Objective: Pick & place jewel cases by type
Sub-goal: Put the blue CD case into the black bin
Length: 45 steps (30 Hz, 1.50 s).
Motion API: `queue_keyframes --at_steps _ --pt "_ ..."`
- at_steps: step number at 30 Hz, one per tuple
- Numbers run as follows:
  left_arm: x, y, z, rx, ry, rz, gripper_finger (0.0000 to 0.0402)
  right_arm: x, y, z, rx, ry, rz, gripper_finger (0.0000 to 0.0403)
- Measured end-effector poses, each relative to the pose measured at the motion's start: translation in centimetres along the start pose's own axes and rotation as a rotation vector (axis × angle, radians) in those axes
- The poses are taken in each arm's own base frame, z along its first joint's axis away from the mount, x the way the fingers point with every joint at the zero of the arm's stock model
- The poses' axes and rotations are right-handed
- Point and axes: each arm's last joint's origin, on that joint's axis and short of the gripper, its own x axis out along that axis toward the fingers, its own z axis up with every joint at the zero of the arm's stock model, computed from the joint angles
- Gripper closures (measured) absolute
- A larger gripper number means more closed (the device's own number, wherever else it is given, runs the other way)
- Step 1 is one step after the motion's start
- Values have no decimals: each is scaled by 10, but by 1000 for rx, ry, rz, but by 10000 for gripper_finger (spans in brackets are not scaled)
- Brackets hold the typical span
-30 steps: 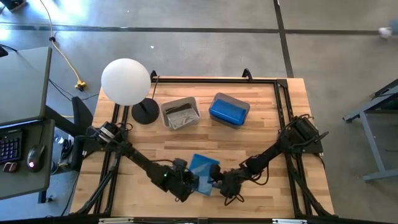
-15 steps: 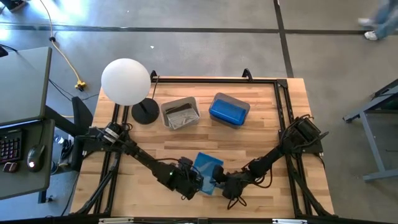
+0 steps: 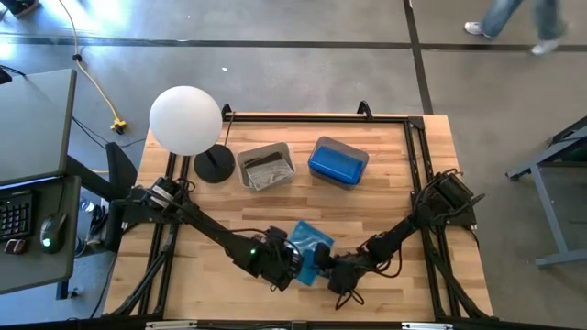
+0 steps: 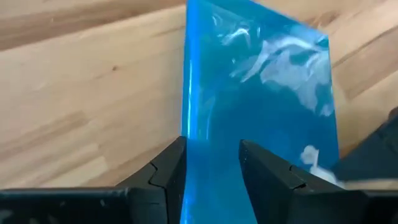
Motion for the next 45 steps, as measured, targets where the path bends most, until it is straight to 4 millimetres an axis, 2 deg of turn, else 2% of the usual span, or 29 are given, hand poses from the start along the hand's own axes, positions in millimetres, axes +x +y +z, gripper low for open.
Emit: queue_keyframes --at_steps 7,13,17,20,29,39,45 --pt "2 1 -1 -15 195 21 264 -5 9 0 -34 92 4 224" --pt "5 9 3 -96 242 105 265 -11 16 1 -28 174 -42 225" --pt "13 10 1 -121 262 21 265 -16 19 0 -86 296 -161 225" --pt "17 9 -3 -134 259 -56 265 -16 19 -4 -50 367 -232 225" --pt "27 17 -3 -203 173 -123 265 -11 14 -21 164 380 -96 224" --pt "30 20 0 -182 94 -112 264 -20 3 -21 276 267 58 236" --pt "30 21 1 -158 44 -102 264 -22 3 -20 280 260 74 246"
